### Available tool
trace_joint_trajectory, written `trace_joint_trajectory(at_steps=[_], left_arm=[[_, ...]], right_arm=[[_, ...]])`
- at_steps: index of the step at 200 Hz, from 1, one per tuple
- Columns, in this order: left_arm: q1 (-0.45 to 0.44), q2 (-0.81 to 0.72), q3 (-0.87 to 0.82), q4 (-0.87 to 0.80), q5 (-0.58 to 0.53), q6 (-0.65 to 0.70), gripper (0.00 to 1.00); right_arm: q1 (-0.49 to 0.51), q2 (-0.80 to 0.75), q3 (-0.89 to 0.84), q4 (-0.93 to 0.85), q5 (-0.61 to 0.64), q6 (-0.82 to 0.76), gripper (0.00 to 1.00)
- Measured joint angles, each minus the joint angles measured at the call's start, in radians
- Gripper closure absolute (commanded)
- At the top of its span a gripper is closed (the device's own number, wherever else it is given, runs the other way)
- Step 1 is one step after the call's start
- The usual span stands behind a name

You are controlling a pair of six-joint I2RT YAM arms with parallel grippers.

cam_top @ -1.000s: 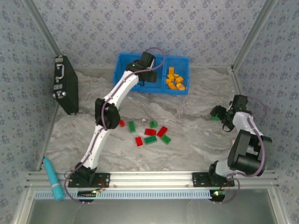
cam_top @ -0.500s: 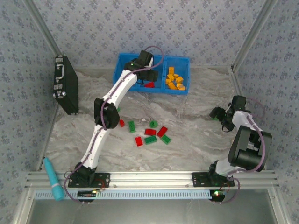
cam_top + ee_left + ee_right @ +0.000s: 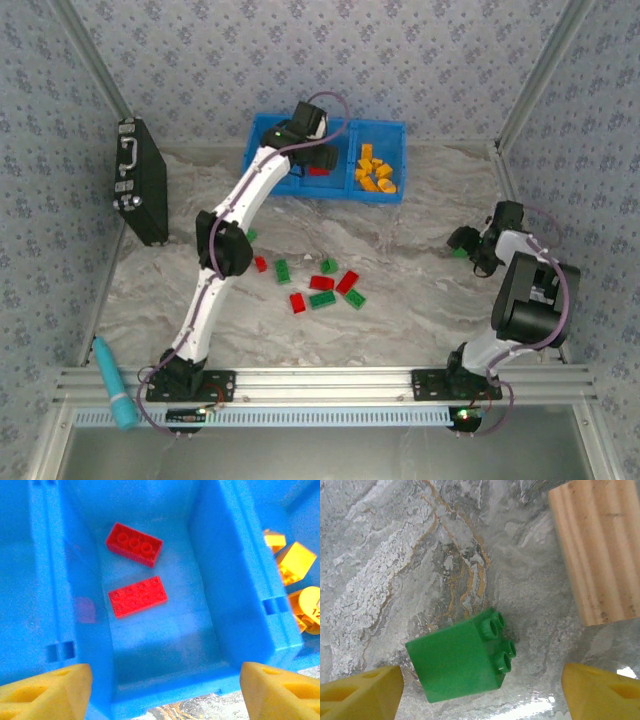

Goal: Sort the legos into containers by color
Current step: Pick up the lego from the middle-right of the table.

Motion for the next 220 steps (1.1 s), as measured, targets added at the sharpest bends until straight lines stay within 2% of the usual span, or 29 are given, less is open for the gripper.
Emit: trace_joint_trajectory(at_steps=[44,88,153,220], left_arm=[[0.0,-0.203,-0.141,0.005,-0.033,0.044,0.2],[0.001,-0.426,-0.434,0.039,-0.093,0.077,0.18],[0.032,-0.557,-0.684,0.036,-0.224,0.111,0.16],[0.13,-0.676,-0.825,0.063,-0.244,0.118,0.15]], right_arm=[[0.024,0.031,0.016,0.005,0.001,0.0,0.18],[0.065,0.098,0.101,-0.008,0.03,-0.012,0.2],[0.155,0.2,0.251,-0.113,0.164,-0.033,0.24],[0.229,0.215,0.258,-0.217,0.261,-0.037,0.29]])
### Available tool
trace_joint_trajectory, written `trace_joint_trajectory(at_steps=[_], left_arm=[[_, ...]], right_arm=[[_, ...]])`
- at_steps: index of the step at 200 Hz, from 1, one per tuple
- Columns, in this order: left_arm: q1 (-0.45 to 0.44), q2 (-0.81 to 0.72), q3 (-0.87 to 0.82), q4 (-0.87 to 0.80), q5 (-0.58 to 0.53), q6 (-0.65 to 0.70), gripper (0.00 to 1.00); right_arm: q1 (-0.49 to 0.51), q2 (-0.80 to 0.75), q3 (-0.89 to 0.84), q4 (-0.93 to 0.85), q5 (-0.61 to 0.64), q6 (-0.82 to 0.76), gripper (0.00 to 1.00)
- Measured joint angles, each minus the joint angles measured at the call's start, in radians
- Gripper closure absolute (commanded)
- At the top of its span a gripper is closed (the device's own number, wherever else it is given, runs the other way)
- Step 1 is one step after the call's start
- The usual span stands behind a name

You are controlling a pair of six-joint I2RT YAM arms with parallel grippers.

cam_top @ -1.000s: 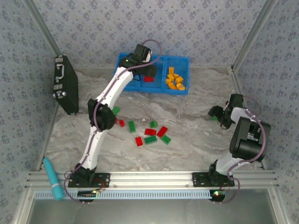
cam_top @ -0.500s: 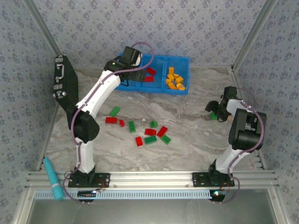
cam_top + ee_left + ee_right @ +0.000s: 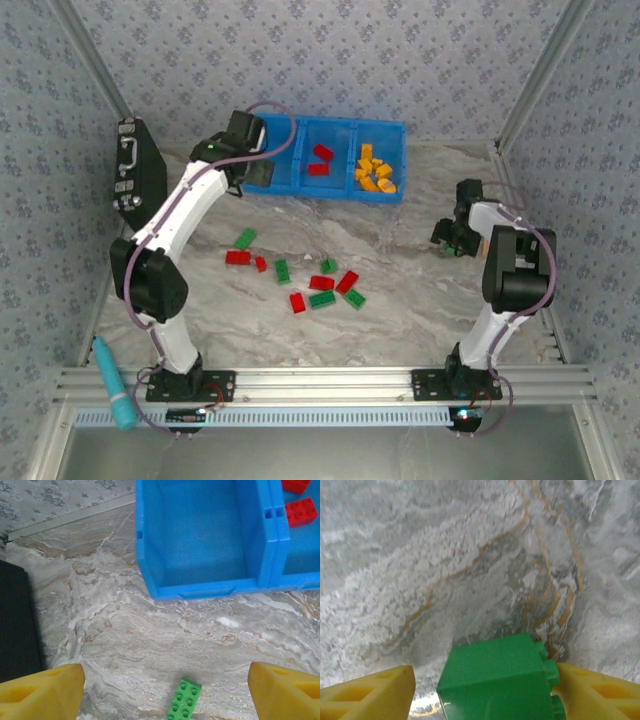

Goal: Sort the legos into containers by color
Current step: Pick up the lego from the middle-right of the table.

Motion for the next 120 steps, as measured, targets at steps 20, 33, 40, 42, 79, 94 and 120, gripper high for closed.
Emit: trace_joint_trajectory(at_steps=[20,33,40,42,79,94,120], left_arm=[[0.007,-0.005,-0.016,0.019,0.01,0.0,0.15],[0.007,-0.009,-0.037,0.033,0.018,0.0,0.15],[0.008,-0.014,-0.053,0.039,0.024,0.0,0.15],[0.008,-0.015,-0.057,0.041,0.024,0.0,0.15],[0.026,-0.054,-0.135,0.058,0.039,-0.001,0.14],[0.034,-0.077,-0.159,0.067,0.041,-0.002,0.14],[0.046,-0.112,-0.177,0.072,0.044,-0.013,0.14]], right_arm=[[0.013,0.0,-0.009,-0.018,0.022,0.0,0.31],[0.014,0.0,-0.012,-0.025,0.035,0.0,0.34],[0.014,0.0,-0.012,-0.029,0.042,0.0,0.35],[0.014,0.0,-0.012,-0.029,0.044,0.0,0.35],[0.014,0.005,0.016,-0.053,0.071,-0.001,0.35],[0.014,0.018,0.048,-0.06,0.08,-0.005,0.36],[0.014,0.048,0.101,-0.059,0.093,-0.016,0.38]])
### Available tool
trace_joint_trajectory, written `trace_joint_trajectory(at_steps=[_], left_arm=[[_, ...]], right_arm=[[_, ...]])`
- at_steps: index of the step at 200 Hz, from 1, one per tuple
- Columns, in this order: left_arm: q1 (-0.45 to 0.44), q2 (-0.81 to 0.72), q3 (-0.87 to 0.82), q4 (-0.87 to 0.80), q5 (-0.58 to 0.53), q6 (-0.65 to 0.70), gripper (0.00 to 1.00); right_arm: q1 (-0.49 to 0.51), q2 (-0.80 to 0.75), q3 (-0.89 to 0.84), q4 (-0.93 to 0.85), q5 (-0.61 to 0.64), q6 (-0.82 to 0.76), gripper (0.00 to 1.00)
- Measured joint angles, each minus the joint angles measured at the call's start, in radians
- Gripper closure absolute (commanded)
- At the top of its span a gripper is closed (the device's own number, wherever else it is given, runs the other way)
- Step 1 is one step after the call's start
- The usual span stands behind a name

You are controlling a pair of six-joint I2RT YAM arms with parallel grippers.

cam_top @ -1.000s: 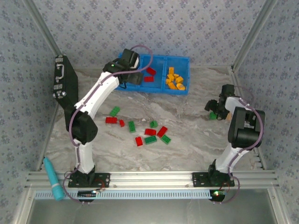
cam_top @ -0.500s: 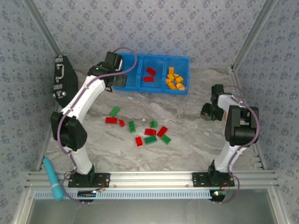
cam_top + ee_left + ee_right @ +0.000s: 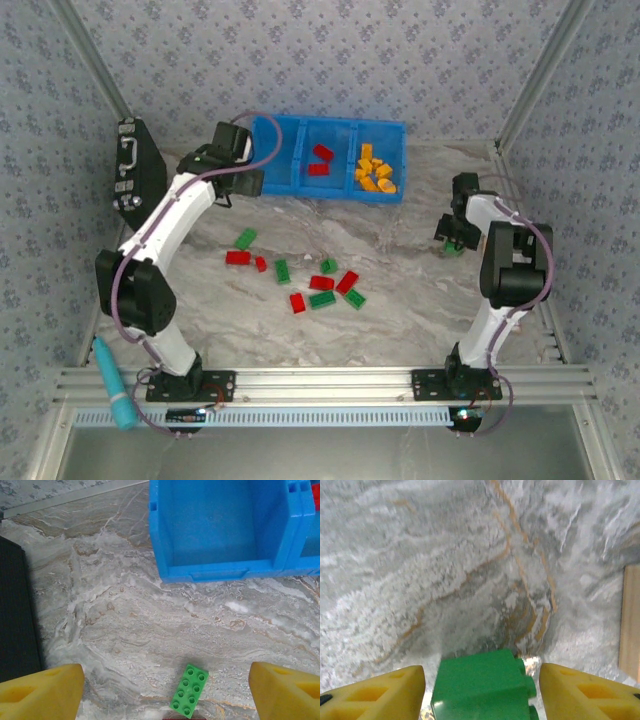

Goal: Sort the legos into containers by color
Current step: Pick up the lego from the middle-right of the table.

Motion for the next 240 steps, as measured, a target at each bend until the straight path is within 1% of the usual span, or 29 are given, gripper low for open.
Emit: trace_joint_trajectory(at_steps=[20,75,86,132,159,188,219,240], left_arm=[[0.0,-0.009,0.0,0.003,0.002,-0.006,0.14],[0.0,-0.009,0.0,0.003,0.003,-0.007,0.14],[0.0,-0.009,0.0,0.003,0.003,-0.007,0.14],[0.0,-0.009,0.0,0.003,0.006,-0.008,0.13],[0.0,-0.009,0.0,0.002,0.005,-0.007,0.13],[0.007,-0.018,-0.002,-0.002,0.006,-0.006,0.13],[0.065,-0.098,-0.05,-0.008,0.023,-0.003,0.12],[0.142,-0.198,-0.115,-0.008,0.048,-0.003,0.12]], right_arm=[[0.0,0.016,0.017,0.0,0.0,-0.007,0.41],[0.0,0.027,0.016,0.0,0.0,-0.02,0.42],[0.0,0.027,0.011,0.0,0.0,-0.023,0.46],[0.0,0.024,-0.012,0.003,0.0,-0.031,0.56],[0.0,0.01,-0.033,0.024,-0.001,-0.032,0.64],[0.003,0.0,-0.038,0.016,-0.005,-0.032,0.67],[0.041,-0.047,-0.013,-0.065,-0.016,-0.024,0.67],[0.11,-0.089,0.106,-0.134,-0.017,-0.021,0.68]])
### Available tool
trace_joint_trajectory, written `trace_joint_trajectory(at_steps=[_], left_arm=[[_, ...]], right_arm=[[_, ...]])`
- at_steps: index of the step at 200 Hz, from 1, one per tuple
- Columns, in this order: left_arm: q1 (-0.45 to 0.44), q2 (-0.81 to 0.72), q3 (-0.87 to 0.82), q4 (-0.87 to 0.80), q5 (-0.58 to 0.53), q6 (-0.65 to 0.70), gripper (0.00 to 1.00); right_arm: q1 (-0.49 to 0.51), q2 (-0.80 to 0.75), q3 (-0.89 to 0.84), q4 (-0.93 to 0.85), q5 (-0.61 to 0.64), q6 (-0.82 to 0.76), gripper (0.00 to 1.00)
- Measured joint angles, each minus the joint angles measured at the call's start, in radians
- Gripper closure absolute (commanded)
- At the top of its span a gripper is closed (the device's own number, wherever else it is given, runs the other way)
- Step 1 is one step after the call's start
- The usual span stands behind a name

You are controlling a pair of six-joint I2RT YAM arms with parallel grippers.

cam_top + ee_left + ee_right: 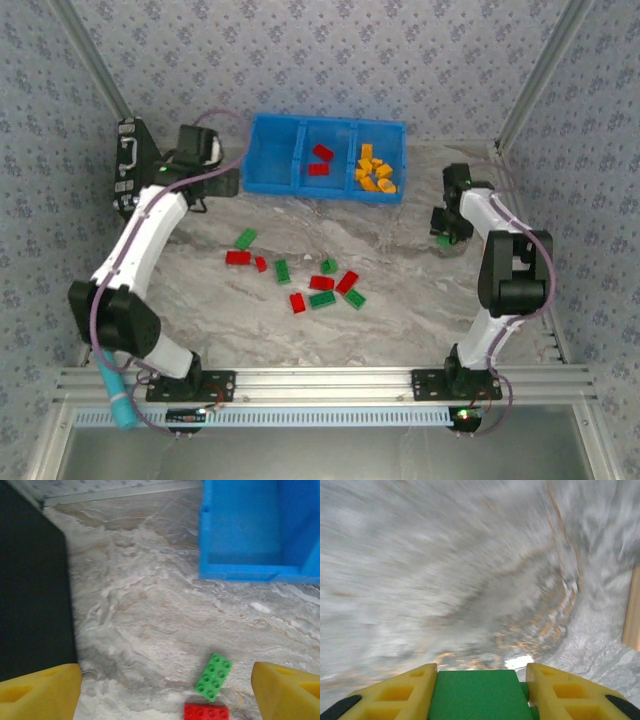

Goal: Sort the legos into containers by color
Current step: Pick up the lego from the middle-right of the table, then place the lego in the container.

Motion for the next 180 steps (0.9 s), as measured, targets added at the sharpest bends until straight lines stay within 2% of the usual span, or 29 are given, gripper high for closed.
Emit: trace_joint_trajectory(at_steps=[51,75,108,138,180], left_arm=[[0.157,-0.19,-0.133,-0.008,0.086,-0.004,0.11],[0.2,-0.216,-0.169,-0.019,0.154,-0.011,0.11],[0.21,-0.237,-0.212,-0.019,0.214,-0.011,0.1],[0.223,-0.281,-0.268,-0.014,0.241,-0.016,0.1],[0.233,-0.356,-0.372,-0.015,0.269,-0.048,0.1]], right_arm=[[0.231,0.023,0.459,-0.001,0.002,-0.018,0.68],[0.34,0.137,0.684,0.04,-0.002,-0.062,0.69],[0.456,0.37,0.952,0.098,-0.037,-0.13,0.69],[0.515,0.573,1.135,0.171,-0.08,-0.167,0.69],[0.528,0.748,1.207,0.349,-0.16,-0.167,0.7]])
